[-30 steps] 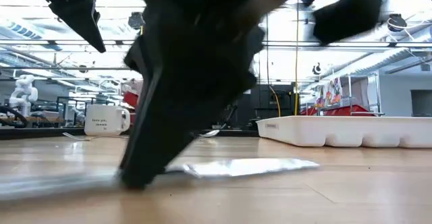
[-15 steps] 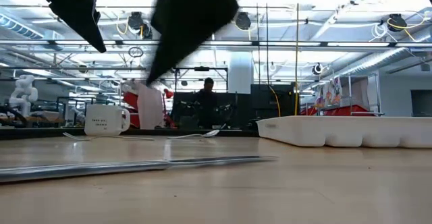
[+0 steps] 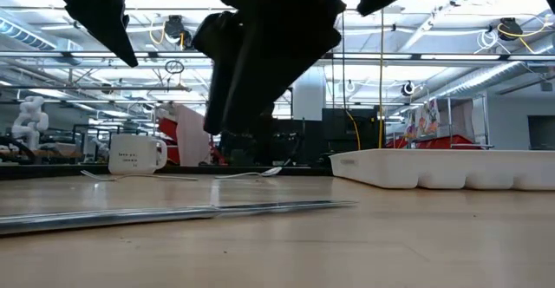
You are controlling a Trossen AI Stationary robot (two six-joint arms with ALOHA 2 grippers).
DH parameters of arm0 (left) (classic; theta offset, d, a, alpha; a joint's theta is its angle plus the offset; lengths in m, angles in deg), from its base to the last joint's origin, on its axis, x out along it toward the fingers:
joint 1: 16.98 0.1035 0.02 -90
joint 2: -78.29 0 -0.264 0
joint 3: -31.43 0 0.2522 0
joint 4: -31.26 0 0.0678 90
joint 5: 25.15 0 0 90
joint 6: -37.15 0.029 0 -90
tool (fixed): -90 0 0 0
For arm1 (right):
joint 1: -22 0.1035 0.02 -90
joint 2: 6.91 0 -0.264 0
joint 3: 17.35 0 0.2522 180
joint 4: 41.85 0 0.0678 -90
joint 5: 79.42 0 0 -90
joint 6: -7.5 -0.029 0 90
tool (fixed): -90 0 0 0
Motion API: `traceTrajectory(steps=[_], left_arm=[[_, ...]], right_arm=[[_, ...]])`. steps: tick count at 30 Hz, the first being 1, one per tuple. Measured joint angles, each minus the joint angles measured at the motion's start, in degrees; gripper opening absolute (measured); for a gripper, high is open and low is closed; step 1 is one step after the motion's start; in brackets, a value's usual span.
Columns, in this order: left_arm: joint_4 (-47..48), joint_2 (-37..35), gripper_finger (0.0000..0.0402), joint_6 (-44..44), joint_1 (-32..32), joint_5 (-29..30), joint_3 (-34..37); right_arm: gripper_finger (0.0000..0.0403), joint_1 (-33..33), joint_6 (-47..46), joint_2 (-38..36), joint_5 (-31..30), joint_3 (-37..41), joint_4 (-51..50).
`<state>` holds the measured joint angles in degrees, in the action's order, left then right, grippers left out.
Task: Sort silverware
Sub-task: Put the silver table knife into the silverware tray
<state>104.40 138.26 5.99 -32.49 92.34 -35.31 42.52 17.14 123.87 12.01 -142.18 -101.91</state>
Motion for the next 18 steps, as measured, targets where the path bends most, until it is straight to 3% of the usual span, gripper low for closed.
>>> traceTrajectory(steps=[8,15,18], left_arm=[[0.09,0.0,0.0162,-0.04,0.0,0.02,0.0],[-0.11,0.0,0.0162,-0.09,0.0,1.31,0.0],[-0.22,0.0,0.0162,-0.25,0.0,1.33,0.0]], right_arm=[[0.0219,0.31,-2.72,2.65,0.38,-0.02,-3.09],[0.0212,0.35,-2.68,6.33,-0.21,-0.4,-6.91],[0.0189,0.12,-3.0,8.05,0.41,-0.57,-9.0]])
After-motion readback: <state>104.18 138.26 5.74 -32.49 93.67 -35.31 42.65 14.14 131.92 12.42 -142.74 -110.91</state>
